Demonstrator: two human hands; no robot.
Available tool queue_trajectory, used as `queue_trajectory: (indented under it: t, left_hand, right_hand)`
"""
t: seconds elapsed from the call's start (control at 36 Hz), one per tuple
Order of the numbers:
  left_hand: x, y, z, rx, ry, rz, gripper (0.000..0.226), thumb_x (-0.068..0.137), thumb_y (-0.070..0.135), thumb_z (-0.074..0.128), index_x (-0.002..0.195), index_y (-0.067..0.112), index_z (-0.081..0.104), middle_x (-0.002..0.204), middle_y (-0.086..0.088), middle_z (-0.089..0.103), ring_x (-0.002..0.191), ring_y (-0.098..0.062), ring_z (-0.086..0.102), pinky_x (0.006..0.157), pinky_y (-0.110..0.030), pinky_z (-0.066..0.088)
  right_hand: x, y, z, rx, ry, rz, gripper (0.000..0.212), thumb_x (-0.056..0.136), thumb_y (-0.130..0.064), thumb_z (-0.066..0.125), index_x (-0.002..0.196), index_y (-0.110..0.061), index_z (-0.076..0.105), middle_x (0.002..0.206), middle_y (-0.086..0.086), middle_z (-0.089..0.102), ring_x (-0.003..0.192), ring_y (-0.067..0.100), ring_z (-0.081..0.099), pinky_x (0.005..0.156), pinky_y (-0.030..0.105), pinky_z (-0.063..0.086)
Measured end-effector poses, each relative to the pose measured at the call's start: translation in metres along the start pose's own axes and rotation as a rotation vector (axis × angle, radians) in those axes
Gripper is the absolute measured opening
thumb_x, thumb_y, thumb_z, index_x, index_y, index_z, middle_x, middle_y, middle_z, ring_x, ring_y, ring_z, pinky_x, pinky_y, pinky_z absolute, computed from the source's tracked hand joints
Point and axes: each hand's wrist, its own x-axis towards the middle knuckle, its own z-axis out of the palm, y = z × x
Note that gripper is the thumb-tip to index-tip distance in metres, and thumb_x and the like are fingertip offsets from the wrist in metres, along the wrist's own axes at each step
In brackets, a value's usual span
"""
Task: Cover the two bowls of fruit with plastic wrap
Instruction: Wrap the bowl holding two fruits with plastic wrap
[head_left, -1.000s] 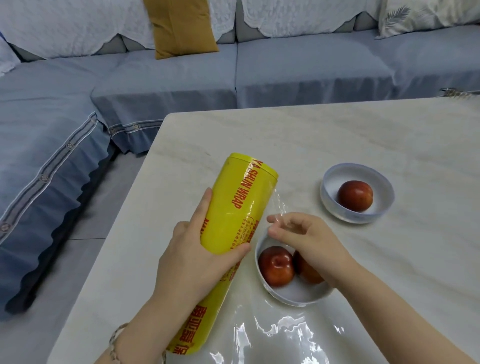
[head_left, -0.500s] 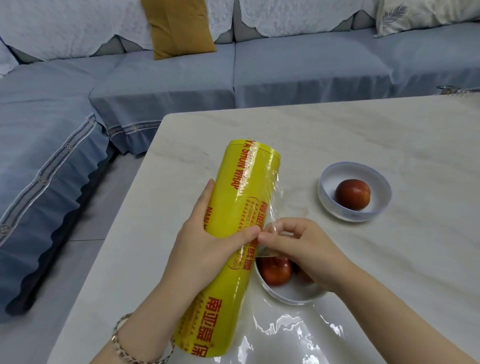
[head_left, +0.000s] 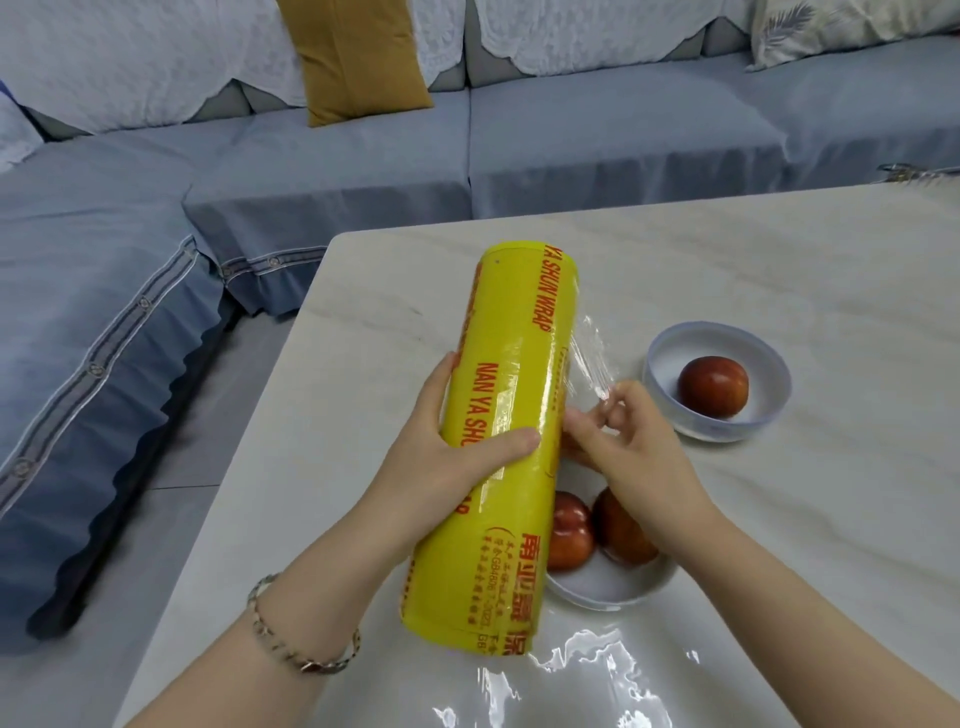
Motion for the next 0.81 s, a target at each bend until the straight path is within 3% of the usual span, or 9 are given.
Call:
queue_trajectory:
  t: [0.06,0.14,0.19,0.28,0.39,0.53,0.67,0.75,0.81]
  left_hand:
    - [0.0,-0.001,0.002,-0.063,0.006,-0.028,0.103,0.052,0.047,0.083,0.139,0.047,0.027,0.11,0.012,0.063,0.084,-0.013,0.07,0.064,-0.03,0.059]
    - [0.0,-0.002,0.005,-0.15,0.004,-0.071,0.101,0.049,0.042,0.08,0.138,0.045,0.032,0.109,0.007,0.066,0.08,-0.018,0.072,0.062,-0.034,0.059]
    - [0.0,-0.002,0.006,-0.183,0.006,-0.066,0.101,0.051,0.037,0.087,0.137,0.046,0.034,0.11,0.005,0.067,0.08,-0.019,0.072,0.062,-0.035,0.059]
    - [0.0,-0.001,0.005,-0.201,0.004,-0.052,0.098,0.052,0.035,0.084,0.137,0.045,0.036,0.107,0.005,0.068,0.079,-0.018,0.072,0.06,-0.034,0.058]
    - [0.002,0.004,0.001,-0.199,0.004,-0.037,0.092,0.053,0.037,0.077,0.135,0.046,0.036,0.109,0.005,0.067,0.08,-0.02,0.072,0.06,-0.034,0.058]
    - [0.002,0.009,-0.001,-0.206,0.014,0.004,0.092,0.053,0.034,0.076,0.135,0.046,0.037,0.107,0.004,0.068,0.08,-0.02,0.072,0.061,-0.034,0.058]
    - [0.003,0.011,-0.002,-0.206,0.037,0.0,0.1,0.05,0.033,0.086,0.136,0.045,0.036,0.107,0.006,0.068,0.079,-0.018,0.072,0.061,-0.034,0.058]
    - [0.002,0.011,-0.003,-0.191,0.066,-0.007,0.102,0.048,0.038,0.084,0.137,0.044,0.035,0.111,0.005,0.066,0.081,-0.019,0.071,0.063,-0.036,0.059]
    - [0.002,0.011,-0.004,-0.188,0.071,-0.014,0.1,0.047,0.04,0.078,0.137,0.044,0.034,0.113,0.004,0.065,0.084,-0.021,0.071,0.066,-0.038,0.059]
  right_hand:
    - [0.001,0.002,-0.004,-0.006,-0.044,0.003,0.022,0.085,-0.007,0.057,0.079,-0.014,0.038,0.055,-0.002,0.054,0.059,0.014,0.06,0.076,0.037,0.054]
    - [0.0,0.006,-0.011,0.056,-0.092,0.097,0.013,0.078,-0.019,0.059,0.084,-0.015,0.047,0.067,0.014,0.058,0.063,0.015,0.059,0.074,0.031,0.052]
    - [-0.001,0.008,-0.015,0.106,-0.149,0.147,0.008,0.076,-0.023,0.06,0.077,-0.015,0.059,0.064,0.008,0.061,0.06,0.011,0.059,0.072,0.029,0.051]
    - [0.0,0.01,-0.018,0.11,-0.209,0.167,0.028,0.079,-0.034,0.064,0.062,-0.013,0.06,0.062,0.004,0.06,0.062,0.012,0.058,0.074,0.03,0.051]
    - [0.001,0.011,-0.016,0.052,-0.148,0.01,0.033,0.075,-0.053,0.064,0.072,-0.021,0.06,0.069,-0.003,0.062,0.071,0.01,0.059,0.075,0.024,0.051]
    - [-0.004,0.003,-0.005,0.111,-0.085,-0.057,0.023,0.086,-0.034,0.043,0.079,-0.012,0.042,0.045,-0.009,0.041,0.047,0.008,0.047,0.059,0.015,0.045]
    - [-0.007,-0.007,0.0,0.264,-0.094,0.017,0.026,0.08,-0.035,0.047,0.079,-0.012,0.038,0.043,-0.009,0.032,0.033,0.006,0.028,0.037,0.018,0.034]
    - [-0.008,-0.013,-0.003,0.282,-0.119,0.119,0.016,0.09,-0.024,0.041,0.08,-0.012,0.04,0.045,-0.006,0.03,0.032,0.006,0.024,0.035,0.015,0.027]
    - [-0.009,-0.015,-0.004,0.318,-0.162,0.203,0.023,0.079,-0.033,0.053,0.08,-0.011,0.045,0.045,-0.005,0.029,0.032,0.004,0.023,0.035,0.013,0.026]
